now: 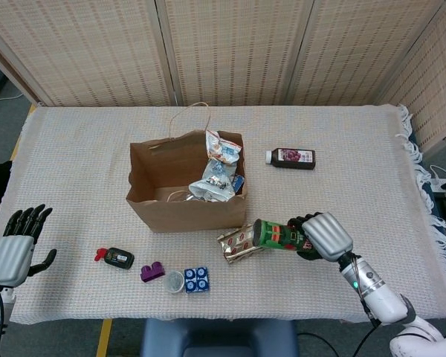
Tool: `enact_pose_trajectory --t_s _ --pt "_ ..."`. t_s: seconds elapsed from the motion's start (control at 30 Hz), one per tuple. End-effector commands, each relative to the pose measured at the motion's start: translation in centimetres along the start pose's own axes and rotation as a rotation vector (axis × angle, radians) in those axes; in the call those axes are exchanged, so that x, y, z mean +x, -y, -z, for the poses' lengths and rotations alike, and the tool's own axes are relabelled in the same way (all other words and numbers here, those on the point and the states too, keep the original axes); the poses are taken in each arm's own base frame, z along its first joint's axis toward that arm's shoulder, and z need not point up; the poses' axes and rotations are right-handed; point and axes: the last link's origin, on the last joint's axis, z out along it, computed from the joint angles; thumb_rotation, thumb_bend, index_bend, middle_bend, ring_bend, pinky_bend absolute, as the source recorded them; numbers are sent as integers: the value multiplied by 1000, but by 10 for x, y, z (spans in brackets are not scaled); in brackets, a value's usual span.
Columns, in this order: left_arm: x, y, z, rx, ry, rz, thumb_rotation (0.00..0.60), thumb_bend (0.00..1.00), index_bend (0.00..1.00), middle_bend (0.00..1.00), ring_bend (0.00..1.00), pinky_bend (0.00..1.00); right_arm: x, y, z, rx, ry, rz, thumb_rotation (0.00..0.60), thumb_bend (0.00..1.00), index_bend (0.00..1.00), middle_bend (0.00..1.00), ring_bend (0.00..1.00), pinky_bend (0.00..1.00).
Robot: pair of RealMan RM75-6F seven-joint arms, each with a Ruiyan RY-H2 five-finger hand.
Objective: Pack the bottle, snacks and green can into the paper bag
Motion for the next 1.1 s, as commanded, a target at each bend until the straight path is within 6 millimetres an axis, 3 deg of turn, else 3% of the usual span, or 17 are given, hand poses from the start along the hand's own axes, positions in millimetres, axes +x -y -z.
enact_pose_trajectory --t_s 0.03,0.37,0.67,0.87,1.0,1.1 --pt "0 0 0 0 0 0 600 341 53 0 0 0 35 3 4 37 -131 -62 600 247 495 546 568 604" --pt "0 0 0 1 0 2 600 341 52 0 0 0 108 43 -9 114 -380 -118 600 247 495 548 568 604" --pt "0 0 0 -2 3 6 600 341 52 0 0 0 174 86 -47 94 -557 -132 600 246 494 552 568 604" --pt "0 0 0 -3 4 10 600 342 52 0 0 0 193 131 -80 95 -604 -106 600 247 494 556 568 604" --pt "0 1 0 -4 4 11 600 342 52 0 0 0 195 142 -89 91 -595 -108 600 247 494 557 568 604" --pt "0 1 0 -3 5 14 600 343 52 0 0 0 192 176 -120 95 -555 -85 600 247 493 557 567 604"
